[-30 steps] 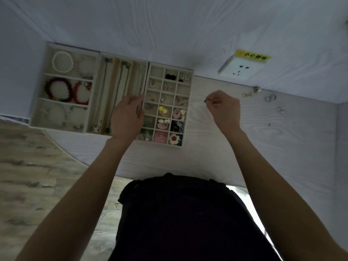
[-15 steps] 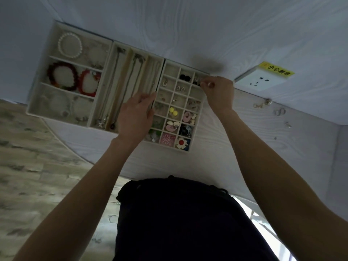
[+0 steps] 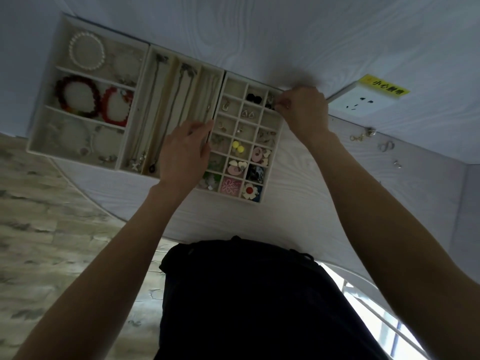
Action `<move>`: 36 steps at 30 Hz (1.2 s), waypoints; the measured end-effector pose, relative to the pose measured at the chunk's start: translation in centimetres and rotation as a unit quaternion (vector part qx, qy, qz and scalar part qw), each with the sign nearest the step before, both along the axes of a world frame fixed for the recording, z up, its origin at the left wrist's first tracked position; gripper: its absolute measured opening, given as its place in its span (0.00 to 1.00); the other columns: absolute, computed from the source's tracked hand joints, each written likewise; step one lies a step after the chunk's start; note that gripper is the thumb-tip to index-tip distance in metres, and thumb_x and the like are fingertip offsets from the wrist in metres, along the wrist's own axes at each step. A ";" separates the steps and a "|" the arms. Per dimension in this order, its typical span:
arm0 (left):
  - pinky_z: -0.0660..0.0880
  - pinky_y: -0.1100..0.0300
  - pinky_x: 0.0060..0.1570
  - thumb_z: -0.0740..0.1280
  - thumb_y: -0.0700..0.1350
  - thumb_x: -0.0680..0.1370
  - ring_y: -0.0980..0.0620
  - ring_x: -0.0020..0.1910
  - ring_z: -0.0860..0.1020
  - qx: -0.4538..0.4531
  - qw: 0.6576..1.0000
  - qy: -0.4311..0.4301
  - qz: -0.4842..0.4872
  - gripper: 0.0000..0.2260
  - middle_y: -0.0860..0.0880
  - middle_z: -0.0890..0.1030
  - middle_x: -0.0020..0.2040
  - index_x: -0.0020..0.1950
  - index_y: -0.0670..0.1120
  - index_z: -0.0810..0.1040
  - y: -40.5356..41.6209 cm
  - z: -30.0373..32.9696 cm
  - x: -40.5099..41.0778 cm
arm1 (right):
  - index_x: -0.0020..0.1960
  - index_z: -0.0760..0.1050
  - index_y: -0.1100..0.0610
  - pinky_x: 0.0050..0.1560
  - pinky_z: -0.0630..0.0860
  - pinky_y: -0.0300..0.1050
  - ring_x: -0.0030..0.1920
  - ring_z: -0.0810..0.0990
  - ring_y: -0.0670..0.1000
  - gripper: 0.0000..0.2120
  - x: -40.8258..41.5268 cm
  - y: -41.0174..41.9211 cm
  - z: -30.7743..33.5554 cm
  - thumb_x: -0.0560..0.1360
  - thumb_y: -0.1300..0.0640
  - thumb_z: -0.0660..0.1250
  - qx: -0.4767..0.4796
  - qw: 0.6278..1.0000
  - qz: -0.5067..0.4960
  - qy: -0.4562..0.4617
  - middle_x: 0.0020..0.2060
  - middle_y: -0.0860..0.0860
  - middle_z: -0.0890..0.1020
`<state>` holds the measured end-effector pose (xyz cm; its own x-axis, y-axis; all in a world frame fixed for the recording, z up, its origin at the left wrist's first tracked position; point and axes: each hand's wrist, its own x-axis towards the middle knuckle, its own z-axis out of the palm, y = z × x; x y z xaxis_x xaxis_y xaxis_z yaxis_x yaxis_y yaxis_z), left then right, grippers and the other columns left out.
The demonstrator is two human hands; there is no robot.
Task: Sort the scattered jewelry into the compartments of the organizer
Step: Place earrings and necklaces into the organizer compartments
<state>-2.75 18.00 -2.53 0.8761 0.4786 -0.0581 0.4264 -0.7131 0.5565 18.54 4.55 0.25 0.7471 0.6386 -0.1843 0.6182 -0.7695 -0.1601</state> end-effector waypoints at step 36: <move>0.72 0.47 0.54 0.64 0.41 0.78 0.39 0.55 0.74 0.035 0.999 0.037 -0.008 0.18 0.39 0.76 0.59 0.68 0.44 0.72 -0.2 0.6 0.4 | 0.55 0.79 0.54 0.45 0.69 0.39 0.47 0.78 0.52 0.10 -3.6 -12.3 -0.6 0.77 0.56 0.62 0.172 0.950 -0.260 -0.028 0.50 0.53 0.79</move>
